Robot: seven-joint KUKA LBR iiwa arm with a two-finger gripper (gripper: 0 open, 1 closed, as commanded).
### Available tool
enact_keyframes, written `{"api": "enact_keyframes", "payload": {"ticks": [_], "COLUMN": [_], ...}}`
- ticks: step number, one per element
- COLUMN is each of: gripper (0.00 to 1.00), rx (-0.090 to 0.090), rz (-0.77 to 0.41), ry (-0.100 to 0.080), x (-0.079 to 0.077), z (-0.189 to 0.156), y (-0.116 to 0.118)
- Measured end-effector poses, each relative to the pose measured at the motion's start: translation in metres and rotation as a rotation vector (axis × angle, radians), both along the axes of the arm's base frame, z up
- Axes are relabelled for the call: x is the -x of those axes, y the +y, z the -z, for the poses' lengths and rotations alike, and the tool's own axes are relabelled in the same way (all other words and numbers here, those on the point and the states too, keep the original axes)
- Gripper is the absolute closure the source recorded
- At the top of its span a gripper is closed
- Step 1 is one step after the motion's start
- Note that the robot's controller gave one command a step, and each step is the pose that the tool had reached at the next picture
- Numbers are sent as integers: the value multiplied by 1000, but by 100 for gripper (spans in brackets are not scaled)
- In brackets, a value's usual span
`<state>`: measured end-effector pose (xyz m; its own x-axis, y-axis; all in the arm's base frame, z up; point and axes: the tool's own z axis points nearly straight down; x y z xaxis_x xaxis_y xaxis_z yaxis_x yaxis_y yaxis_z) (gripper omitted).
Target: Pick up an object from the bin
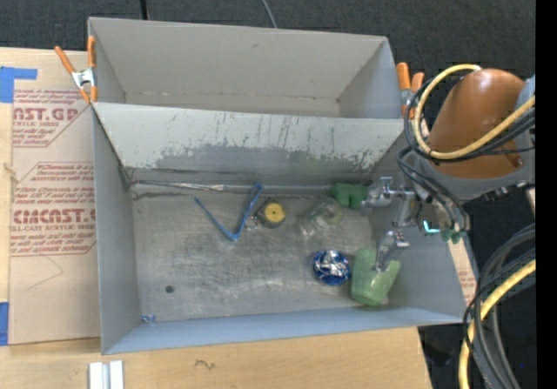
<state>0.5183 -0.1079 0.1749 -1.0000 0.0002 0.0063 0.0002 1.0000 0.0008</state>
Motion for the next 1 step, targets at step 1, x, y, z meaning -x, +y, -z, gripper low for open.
{"api": "enact_keyframes", "payload": {"ticks": [1], "gripper": [0], "rx": [0], "rz": [-196], "ry": [-11], "x": [20], "z": [105], "y": [13]}}
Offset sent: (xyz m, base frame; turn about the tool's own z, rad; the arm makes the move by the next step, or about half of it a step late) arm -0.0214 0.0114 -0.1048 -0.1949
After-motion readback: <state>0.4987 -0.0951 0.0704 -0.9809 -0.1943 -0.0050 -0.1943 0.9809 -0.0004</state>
